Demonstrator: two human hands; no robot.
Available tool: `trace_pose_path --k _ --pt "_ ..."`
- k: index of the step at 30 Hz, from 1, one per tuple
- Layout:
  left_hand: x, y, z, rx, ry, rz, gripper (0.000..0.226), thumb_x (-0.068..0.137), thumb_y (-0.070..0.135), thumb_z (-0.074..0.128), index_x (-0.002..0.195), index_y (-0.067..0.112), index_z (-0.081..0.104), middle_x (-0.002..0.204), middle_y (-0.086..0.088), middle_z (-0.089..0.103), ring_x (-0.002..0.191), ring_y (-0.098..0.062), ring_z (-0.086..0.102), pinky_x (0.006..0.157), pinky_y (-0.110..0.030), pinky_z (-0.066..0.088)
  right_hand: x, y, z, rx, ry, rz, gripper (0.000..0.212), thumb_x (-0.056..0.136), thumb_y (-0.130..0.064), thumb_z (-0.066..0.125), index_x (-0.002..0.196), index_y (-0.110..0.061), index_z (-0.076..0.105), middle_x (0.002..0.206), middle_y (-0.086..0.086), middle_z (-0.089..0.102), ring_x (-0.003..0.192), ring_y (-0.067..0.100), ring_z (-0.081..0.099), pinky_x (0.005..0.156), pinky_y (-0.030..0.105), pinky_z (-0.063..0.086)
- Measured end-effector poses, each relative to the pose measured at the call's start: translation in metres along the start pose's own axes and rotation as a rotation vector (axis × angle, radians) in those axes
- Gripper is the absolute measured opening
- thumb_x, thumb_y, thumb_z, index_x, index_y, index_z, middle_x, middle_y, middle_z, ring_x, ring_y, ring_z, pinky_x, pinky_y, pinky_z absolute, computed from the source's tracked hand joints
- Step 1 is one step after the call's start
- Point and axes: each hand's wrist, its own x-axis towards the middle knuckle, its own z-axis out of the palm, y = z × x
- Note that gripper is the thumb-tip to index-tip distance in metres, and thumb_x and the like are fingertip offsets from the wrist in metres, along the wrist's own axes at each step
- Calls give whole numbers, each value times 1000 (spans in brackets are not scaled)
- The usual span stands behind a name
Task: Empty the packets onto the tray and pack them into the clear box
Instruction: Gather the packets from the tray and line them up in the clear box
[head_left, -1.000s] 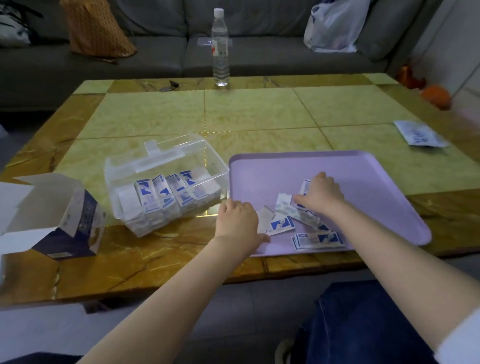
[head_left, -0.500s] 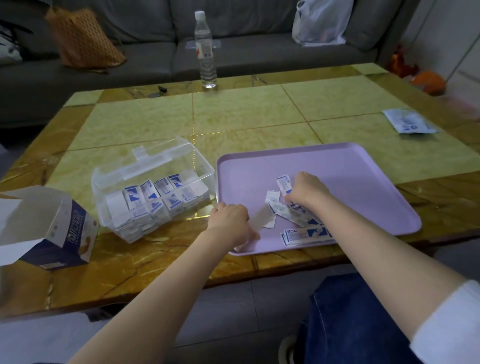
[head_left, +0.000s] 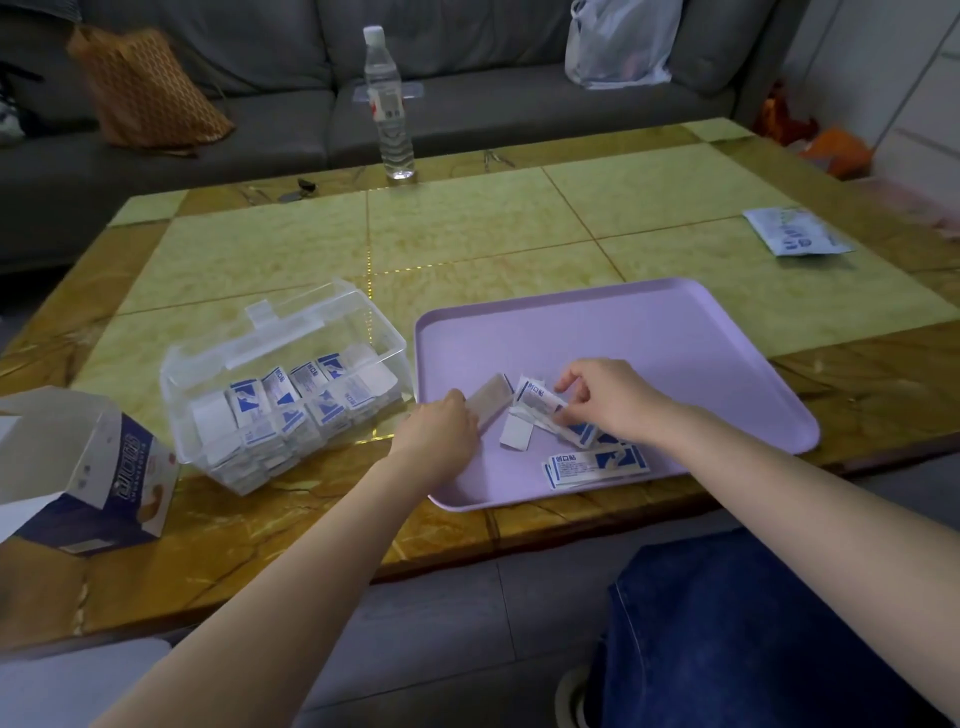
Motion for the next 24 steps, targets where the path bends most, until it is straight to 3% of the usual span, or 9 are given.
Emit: trace_pose_path --k 3,6,10,15,19,21,24 --pt "1 -1 1 3 6 3 23 98 23 33 107 6 46 111 -18 59 101 -35 54 79 -37 41 -3 -2 7 -166 -27 -29 21 73 -19 77 86 -6 66 83 6 63 81 26 58 71 33 45" --pt "3 -3 0 -29 1 -2 24 97 22 35 106 5 50 108 -17 61 98 -34 56 77 -36 44 1 -7 10 -276 -52 -26 22 72 -21 73 65 -11 55 74 3 47 80 28 54 57 30 35" --pt "4 -4 -3 -90 -1 -9 24 96 20 39 111 5 52 109 -16 60 98 -34 56 76 -35 43 2 -15 11 -297 -83 -44 15 78 -16 68 84 -16 54 88 1 53 84 23 52 64 29 38" --pt "5 -5 -7 -159 -17 16 24 95 12 40 114 4 52 113 -17 60 102 -34 55 81 -37 44 -3 -26 12 -256 2 -123 31 77 -14 68 98 -22 47 102 -1 59 90 22 55 68 30 37" --pt "0 -5 -8 -199 -38 94 40 87 -2 36 119 11 56 114 -13 62 103 -31 57 88 -42 48 -4 -43 22 -332 15 -223 51 83 -5 55 128 -23 40 110 5 59 93 29 58 74 35 46" --pt "-1 -5 -9 -234 -26 147 44 86 -4 37 121 13 57 115 -11 62 106 -30 57 91 -43 47 -3 -50 25 -371 14 -217 42 83 -7 55 122 -21 50 107 5 60 93 30 58 73 33 44" --pt "-4 -8 -13 -230 47 238 43 90 -2 37 121 16 59 115 -11 61 106 -27 56 90 -38 44 -2 -56 25 -465 69 -195 12 82 -13 60 93 -15 64 91 4 49 87 29 54 65 30 37"
